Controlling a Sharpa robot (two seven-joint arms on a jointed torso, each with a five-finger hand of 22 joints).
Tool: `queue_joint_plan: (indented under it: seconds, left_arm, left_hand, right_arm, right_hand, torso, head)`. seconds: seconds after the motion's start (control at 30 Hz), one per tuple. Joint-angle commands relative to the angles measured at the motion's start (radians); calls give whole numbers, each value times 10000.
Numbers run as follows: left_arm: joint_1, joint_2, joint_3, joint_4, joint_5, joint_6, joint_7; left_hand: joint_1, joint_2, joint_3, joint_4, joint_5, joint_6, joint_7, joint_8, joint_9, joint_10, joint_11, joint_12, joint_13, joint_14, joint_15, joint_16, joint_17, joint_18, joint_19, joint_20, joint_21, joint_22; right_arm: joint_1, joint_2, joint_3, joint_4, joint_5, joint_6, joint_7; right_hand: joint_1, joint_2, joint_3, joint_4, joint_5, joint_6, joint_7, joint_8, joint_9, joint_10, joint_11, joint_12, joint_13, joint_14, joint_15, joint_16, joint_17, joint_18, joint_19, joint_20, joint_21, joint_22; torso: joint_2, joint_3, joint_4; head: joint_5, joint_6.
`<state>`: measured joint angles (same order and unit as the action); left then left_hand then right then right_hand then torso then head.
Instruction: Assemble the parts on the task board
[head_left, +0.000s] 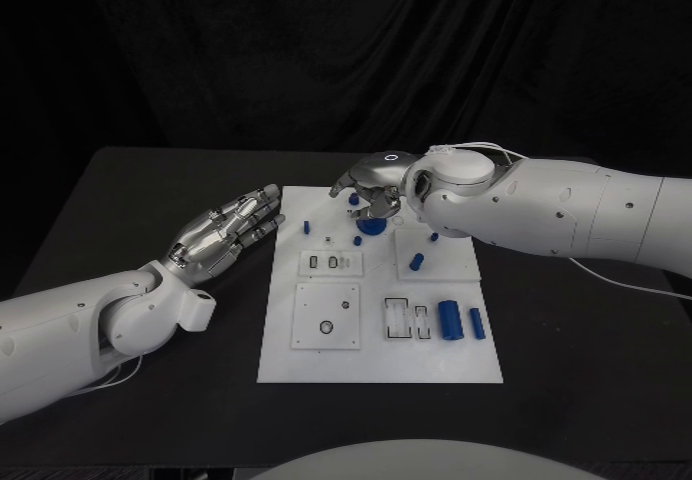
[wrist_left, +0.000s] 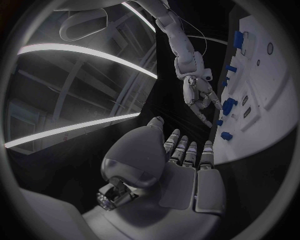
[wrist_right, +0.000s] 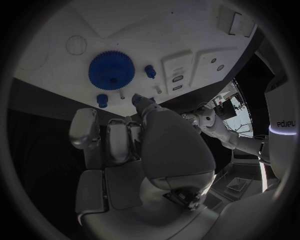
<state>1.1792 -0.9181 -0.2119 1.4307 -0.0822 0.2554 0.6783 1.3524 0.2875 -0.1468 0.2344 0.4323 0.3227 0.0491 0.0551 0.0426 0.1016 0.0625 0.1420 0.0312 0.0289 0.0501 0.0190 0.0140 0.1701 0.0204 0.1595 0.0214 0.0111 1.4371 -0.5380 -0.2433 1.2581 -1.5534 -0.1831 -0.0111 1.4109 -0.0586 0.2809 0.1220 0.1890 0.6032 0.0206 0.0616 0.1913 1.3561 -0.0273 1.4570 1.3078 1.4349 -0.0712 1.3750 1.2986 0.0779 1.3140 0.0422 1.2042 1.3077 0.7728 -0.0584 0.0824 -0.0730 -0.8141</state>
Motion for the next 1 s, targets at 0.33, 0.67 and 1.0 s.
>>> queue_joint_plan:
  seconds: [0.33,0.67,1.0]
  left_arm:
    - [-65,-100,9,60,11,111,795]
    - [-89,-155,9,88,11,89,797]
    - [-111,-137,9,85,11,114,784]
  left_hand:
    - [117,21,51,1,69,-40,17,33,9,-10,32,-32,-13,4,90,-60,-11,48,-3,43,-42,-15]
    - [120,25,73,-8,76,-31,17,35,11,-8,30,-29,-12,8,90,-59,-9,49,2,45,-38,-13]
    - [125,22,90,-19,81,-34,18,36,11,-7,29,-27,-11,7,90,-59,-10,51,1,46,-40,-14]
  right_arm:
    - [-24,-704,34,441,-59,-1398,298]
    - [-90,-1344,29,826,-59,-596,-303]
    - [-234,-1361,28,691,-59,-255,-617]
  right_hand:
    - [-367,-15,-530,291,-419,1515,527,520,194,556,172,264,1250,256,60,188,348,83,379,27,252,469]
    - [-634,-42,-847,504,-426,1804,755,620,327,892,365,462,1543,398,221,366,592,32,569,182,461,672]
    - [-771,-41,-1037,592,-524,1449,795,375,242,694,408,356,1393,298,265,214,424,86,443,238,233,591]
  torso:
    - [-5,9,-24]
    - [-6,6,-30]
    - [1,-4,12]
  head:
    - [111,-13]
    - [105,-27]
    - [52,-46]
